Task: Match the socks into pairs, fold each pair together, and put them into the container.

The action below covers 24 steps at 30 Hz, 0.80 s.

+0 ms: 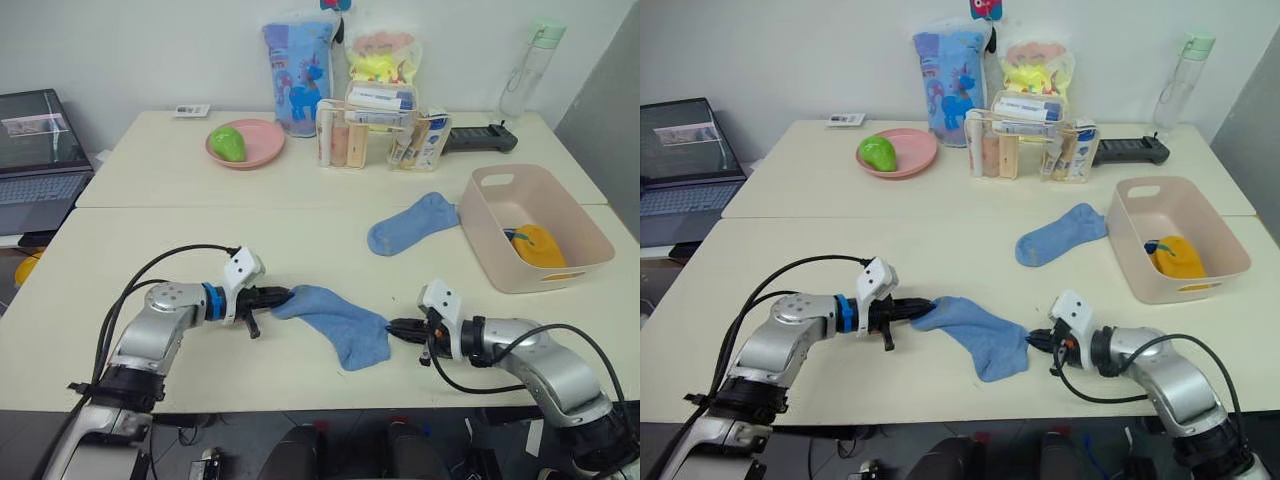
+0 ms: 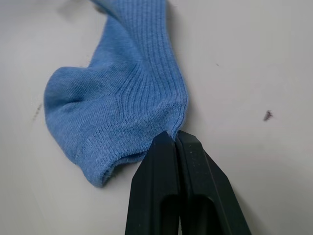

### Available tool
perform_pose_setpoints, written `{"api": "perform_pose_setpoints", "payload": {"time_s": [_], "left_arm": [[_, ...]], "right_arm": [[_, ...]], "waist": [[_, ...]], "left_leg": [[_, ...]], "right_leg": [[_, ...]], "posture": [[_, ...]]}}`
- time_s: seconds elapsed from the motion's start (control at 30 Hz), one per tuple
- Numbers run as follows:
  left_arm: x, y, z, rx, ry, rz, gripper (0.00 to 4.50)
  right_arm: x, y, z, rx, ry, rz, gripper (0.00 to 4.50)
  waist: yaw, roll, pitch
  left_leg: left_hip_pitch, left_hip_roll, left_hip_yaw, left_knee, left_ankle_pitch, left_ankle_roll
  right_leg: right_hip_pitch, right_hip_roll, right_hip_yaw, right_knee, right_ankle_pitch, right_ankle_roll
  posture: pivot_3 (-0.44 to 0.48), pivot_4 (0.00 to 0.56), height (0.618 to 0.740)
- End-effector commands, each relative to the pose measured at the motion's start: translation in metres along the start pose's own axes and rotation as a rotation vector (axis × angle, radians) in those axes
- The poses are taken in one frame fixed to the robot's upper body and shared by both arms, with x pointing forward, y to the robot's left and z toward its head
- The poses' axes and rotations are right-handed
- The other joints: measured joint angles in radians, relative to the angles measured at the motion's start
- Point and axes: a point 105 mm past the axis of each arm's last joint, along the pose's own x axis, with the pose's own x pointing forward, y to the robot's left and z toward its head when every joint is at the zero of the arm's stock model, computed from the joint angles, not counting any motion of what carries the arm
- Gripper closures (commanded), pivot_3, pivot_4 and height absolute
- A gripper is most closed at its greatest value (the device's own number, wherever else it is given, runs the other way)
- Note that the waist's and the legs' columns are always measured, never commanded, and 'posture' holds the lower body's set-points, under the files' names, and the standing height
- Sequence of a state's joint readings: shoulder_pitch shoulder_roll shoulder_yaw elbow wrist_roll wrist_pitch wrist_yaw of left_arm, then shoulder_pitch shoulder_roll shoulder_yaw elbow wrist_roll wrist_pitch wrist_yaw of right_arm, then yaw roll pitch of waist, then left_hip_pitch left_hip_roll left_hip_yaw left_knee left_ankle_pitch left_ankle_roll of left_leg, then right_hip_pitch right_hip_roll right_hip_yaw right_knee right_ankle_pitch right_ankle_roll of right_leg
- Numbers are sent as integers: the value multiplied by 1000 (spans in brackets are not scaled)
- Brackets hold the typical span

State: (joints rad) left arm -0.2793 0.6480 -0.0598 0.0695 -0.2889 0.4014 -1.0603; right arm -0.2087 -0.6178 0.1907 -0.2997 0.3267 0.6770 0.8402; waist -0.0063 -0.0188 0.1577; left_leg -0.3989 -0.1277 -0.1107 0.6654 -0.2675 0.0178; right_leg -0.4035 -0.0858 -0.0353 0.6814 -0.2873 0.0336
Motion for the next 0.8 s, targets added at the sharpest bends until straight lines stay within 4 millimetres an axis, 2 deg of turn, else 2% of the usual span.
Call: {"api": "perform_pose_setpoints", "payload": {"time_s": [0.03, 0.1, 0.23, 0.27, 0.4, 0.53, 0.6, 0.8], "left_arm": [[-9, -19, 10, -14, -60, 22, 4500], [-11, -27, 10, -37, -81, 63, 4500], [-7, -39, 5, -93, -91, 97, 4500], [-6, -37, 4, -89, -93, 120, 4500], [-9, -4, 9, -76, -126, 302, 4500], [-11, 9, 10, -25, -114, 350, 4500], [-8, 11, 12, -22, -117, 344, 4500], [4, -2, 12, -26, -111, 259, 4500]], "right_arm": [[-2, -18, 30, -110, -40, -32, 4489], [2, -26, 38, -169, -18, -36, 4489], [11, -34, 41, -226, 62, 4, 4489], [13, -35, 40, -233, 85, 19, 4489], [9, -40, 27, -291, 187, 42, 4489], [9, -41, 28, -296, 169, 40, 4489], [11, -41, 30, -294, 154, 37, 4489], [14, -41, 31, -292, 114, 13, 4489]], "waist": [[-4, 0, 0], [-9, 1, 0], [3, 0, 0], [5, 0, 0], [14, 0, 0], [8, 0, 0], [7, 0, 0], [5, 0, 0]], "left_leg": [[0, 0, 0, 0, 0, 0], [0, 0, 0, -1, 0, 0], [0, 0, 0, 0, 0, 0], [0, 0, 0, 0, 0, 0], [0, 0, 0, 0, 0, 0], [0, 0, 0, 0, 0, 0], [0, 0, 0, 0, 0, 0], [0, 0, 0, 0, 0, 0]], "right_leg": [[0, 0, 0, 0, 0, 0], [0, 0, 1, 0, 0, 0], [0, 0, -1, 0, 0, 0], [1, 0, -1, 0, 0, 0], [1, 0, -1, -1, 0, 0], [1, 0, -1, 0, 0, 0], [0, 0, -1, 0, 0, 0], [0, 0, -1, 0, 0, 0]], "posture": [[0, 150, 740], [0, 150, 740], [0, 150, 740], [0, 150, 740], [0, 150, 740], [0, 150, 740], [0, 150, 740], [0, 150, 740]]}}
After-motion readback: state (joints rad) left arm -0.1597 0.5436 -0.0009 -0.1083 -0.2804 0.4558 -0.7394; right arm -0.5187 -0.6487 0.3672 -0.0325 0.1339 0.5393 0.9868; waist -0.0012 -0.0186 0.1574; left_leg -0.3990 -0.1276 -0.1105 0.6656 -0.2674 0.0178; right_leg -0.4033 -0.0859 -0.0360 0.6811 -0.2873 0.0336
